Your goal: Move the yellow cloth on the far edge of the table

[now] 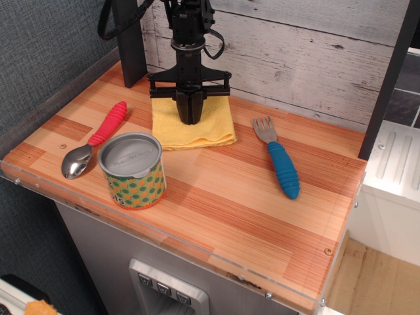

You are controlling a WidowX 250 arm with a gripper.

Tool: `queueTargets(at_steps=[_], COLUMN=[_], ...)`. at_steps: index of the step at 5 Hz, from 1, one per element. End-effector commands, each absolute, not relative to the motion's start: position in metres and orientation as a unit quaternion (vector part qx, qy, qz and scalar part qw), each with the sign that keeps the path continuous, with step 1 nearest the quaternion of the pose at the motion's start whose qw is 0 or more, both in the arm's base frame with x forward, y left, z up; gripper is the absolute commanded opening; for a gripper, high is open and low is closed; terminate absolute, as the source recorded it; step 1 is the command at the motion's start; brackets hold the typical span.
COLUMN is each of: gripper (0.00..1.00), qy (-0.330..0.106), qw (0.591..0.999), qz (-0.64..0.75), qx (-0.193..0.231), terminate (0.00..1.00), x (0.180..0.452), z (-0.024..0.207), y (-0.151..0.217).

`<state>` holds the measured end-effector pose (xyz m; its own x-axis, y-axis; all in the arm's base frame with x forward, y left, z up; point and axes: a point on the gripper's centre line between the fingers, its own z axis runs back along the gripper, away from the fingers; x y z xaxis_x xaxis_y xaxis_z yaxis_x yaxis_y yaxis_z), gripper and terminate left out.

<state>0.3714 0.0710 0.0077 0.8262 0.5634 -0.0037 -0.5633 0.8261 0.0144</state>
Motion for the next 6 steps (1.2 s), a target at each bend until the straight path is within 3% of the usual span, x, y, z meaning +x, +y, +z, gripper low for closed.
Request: queueTargets(at_steps=[1,6], gripper=[0.0,0.0], qy=[0.013,0.019], qw=[0.944,0.938], qz=[0.33,0.344], qx=[0.019,0.022], terminate=[0.0,0.0], x=[0.358,0.324], z=[0.009,0.001], y=[0.047,0.013])
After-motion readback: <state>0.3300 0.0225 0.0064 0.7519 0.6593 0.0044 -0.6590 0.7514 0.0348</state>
